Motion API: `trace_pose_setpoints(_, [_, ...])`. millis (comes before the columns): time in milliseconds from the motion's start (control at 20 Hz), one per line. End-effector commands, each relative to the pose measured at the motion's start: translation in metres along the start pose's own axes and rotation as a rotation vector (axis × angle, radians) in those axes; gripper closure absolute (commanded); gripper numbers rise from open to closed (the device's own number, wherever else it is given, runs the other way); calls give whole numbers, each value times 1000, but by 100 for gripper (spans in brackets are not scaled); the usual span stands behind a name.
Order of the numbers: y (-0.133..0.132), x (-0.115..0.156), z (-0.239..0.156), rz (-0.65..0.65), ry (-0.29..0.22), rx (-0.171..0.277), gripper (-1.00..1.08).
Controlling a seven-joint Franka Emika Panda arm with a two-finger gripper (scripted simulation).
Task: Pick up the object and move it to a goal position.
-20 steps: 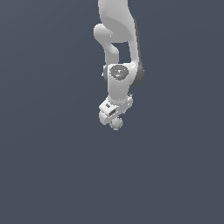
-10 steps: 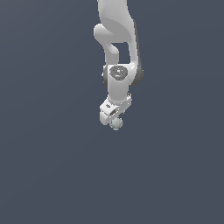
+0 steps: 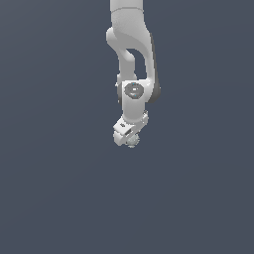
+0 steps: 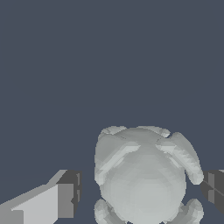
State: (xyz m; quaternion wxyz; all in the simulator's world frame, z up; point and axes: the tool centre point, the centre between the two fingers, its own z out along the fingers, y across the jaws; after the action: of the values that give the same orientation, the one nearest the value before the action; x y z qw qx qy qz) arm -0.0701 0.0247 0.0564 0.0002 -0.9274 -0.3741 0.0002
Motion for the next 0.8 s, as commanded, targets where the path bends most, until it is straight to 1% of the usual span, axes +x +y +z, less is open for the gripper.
trace_pose_setpoints(0, [0, 0, 10, -1, 0, 0, -92])
trace_pose_setpoints(250, [1, 0, 17, -1, 0, 0, -92])
trace_pose_setpoints(300, [1, 0, 17, -1, 0, 0, 108])
trace_pose_setpoints(750, [1, 0, 17, -1, 0, 0, 108])
